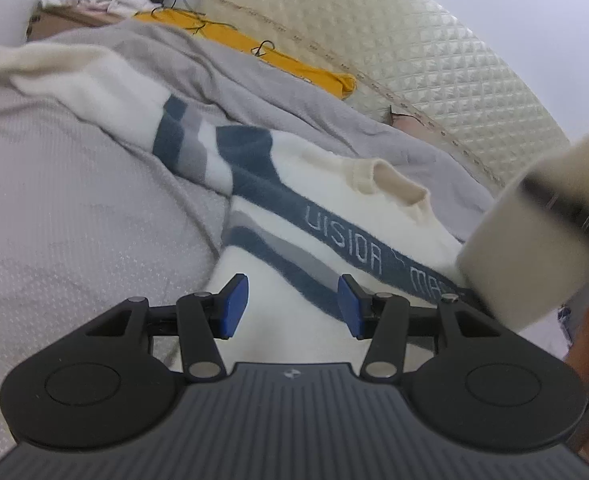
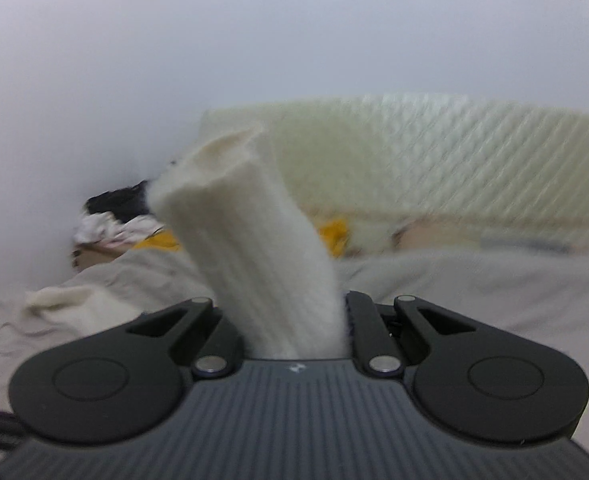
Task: Fold large clothes
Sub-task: 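Lift the pinched sleeve cuff up with the right gripper, then lay the sleeve across the sweater body with the right gripper, open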
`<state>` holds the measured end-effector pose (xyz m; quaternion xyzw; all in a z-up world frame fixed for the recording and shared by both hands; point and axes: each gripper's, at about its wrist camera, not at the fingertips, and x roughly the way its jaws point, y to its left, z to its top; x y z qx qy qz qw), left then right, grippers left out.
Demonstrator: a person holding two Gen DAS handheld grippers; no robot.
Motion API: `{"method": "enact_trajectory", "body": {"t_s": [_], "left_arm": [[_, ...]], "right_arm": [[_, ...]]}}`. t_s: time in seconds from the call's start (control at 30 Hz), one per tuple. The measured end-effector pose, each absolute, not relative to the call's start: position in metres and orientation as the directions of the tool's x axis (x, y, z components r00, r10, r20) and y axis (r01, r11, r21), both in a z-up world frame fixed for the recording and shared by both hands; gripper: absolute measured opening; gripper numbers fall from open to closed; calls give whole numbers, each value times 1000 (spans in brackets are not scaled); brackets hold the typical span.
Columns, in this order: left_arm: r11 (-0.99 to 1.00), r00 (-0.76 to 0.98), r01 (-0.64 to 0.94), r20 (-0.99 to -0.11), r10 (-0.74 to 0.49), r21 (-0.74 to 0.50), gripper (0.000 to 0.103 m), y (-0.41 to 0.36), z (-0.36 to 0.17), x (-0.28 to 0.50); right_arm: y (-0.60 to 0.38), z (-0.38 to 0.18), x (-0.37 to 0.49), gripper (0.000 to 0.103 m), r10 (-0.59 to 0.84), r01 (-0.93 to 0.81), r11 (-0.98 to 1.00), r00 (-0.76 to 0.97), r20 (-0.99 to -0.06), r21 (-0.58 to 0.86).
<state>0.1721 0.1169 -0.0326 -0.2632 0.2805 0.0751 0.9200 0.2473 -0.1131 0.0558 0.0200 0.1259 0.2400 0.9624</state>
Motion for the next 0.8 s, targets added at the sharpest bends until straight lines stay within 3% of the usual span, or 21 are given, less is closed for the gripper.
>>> {"method": "enact_trajectory", "body": {"t_s": [0.27, 0.5, 0.57, 0.63, 0.7, 0.8], "left_arm": [[789, 829, -331, -559, -19, -517, 55, 147, -47, 178], [779, 828, -321, -559, -45, -538, 55, 152, -59, 189], [784, 836, -304, -546, -52, -541, 55, 150, -57, 190], [779, 851, -292, -522, -52, -554, 55, 150, -54, 186], [773, 856, -289, -513, -55, -565, 55, 150, -52, 184], [769, 862, -271, -501, -74, -579, 55, 147, -50, 180]], "right_arm": [[-57, -39, 229, 13, 483, -473, 870, 762, -431, 139], [-44, -49, 229, 15, 482, -462, 868, 703, -523, 179], [-41, -62, 223, 23, 498, -468, 859, 676, -543, 206], [-44, -63, 217, 50, 533, -488, 838, 633, -561, 246], [-45, -65, 212, 66, 558, -507, 821, 609, -563, 264], [-49, -63, 203, 68, 576, -523, 805, 579, -576, 279]]}}
